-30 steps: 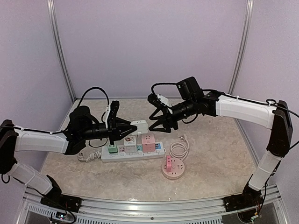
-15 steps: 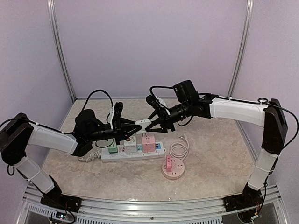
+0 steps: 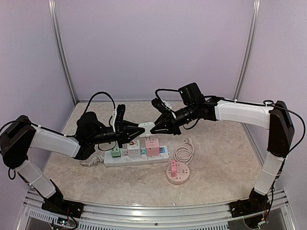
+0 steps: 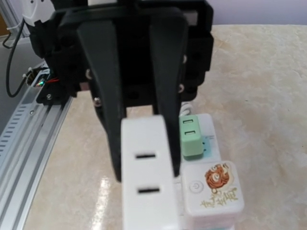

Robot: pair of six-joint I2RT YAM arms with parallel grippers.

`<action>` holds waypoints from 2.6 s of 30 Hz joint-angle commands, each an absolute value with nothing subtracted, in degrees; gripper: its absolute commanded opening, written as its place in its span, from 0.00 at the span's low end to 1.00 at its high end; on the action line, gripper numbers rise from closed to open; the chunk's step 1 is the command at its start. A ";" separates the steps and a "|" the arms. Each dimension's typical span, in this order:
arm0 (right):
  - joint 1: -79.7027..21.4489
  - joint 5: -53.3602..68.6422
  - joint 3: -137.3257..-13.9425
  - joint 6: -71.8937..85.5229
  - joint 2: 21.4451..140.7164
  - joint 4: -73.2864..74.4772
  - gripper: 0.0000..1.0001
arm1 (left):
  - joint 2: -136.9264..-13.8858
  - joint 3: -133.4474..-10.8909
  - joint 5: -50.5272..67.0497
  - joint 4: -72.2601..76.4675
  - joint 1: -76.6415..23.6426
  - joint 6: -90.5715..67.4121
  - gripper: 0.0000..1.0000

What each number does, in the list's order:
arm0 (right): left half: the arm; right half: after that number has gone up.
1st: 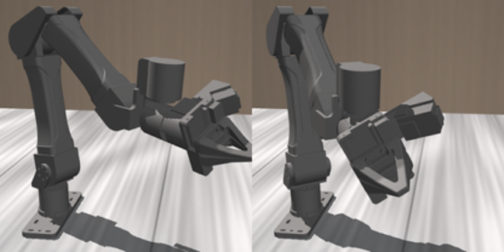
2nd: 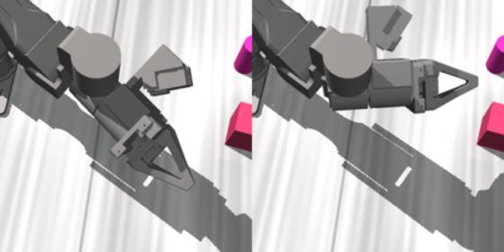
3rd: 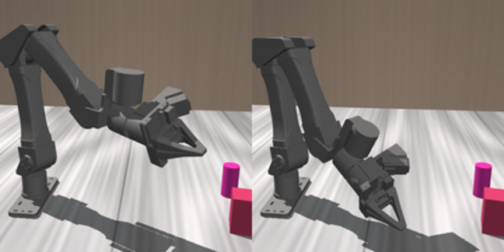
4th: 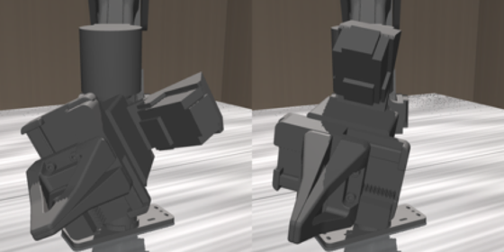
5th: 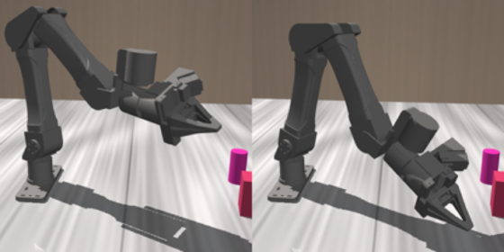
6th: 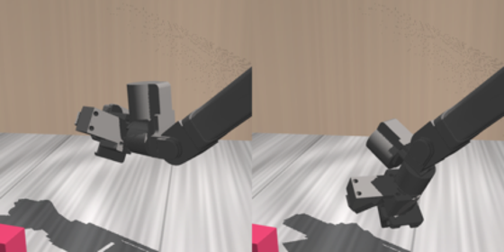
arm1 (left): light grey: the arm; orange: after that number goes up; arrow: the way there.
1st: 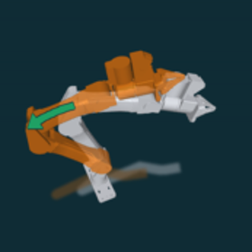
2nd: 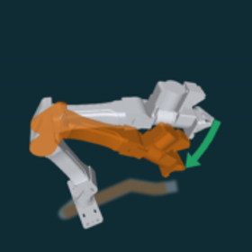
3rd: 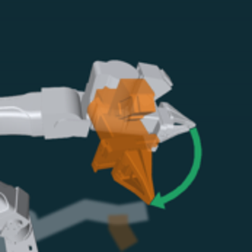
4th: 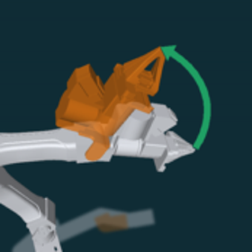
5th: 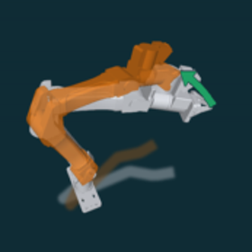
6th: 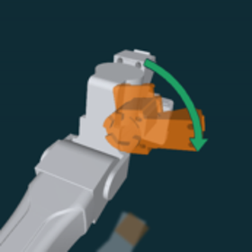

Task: Insert the plug

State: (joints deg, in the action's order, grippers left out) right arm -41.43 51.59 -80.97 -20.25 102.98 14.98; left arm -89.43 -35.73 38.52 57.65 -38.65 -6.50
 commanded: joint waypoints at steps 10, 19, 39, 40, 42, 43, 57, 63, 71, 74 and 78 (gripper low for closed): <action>-38.94 50.37 -77.40 -26.86 104.16 14.00 0.00 | -94.28 -38.43 39.62 48.43 -36.93 6.67 0.40; -37.88 51.13 -77.78 -29.21 107.56 11.94 0.00 | -100.39 -42.65 40.10 52.11 -36.49 8.00 0.37; -36.83 51.08 -77.57 -28.47 111.49 8.01 0.00 | -104.80 -44.43 39.07 49.07 -35.33 10.67 0.00; -36.83 51.07 -77.64 -28.48 111.65 7.80 0.00 | -105.09 -44.62 38.57 49.19 -35.26 10.90 0.00; -36.83 51.06 -77.79 -28.48 111.86 7.50 0.00 | -105.35 -45.07 38.69 49.15 -35.04 11.49 0.00; -36.82 51.06 -77.84 -28.47 111.94 7.46 0.00 | -105.57 -45.29 39.09 49.07 -34.92 11.70 0.00; -36.74 52.64 -78.48 -26.14 113.61 6.21 0.00 | -105.91 -45.84 40.30 44.29 -34.37 13.65 0.00; -36.74 52.34 -78.49 -26.33 113.72 7.17 0.00 | -105.81 -45.75 40.26 43.77 -34.45 14.87 0.00; -36.82 52.63 -78.15 -26.14 114.25 8.52 0.00 | -106.43 -45.68 39.99 42.58 -34.69 16.31 0.00; -36.83 52.56 -77.89 -25.89 114.26 8.58 0.00 | -106.61 -45.76 40.12 41.79 -34.78 16.63 0.00; -36.83 52.09 -76.95 -25.69 113.59 8.28 0.00 | -106.76 -45.61 40.00 41.04 -35.26 17.25 0.00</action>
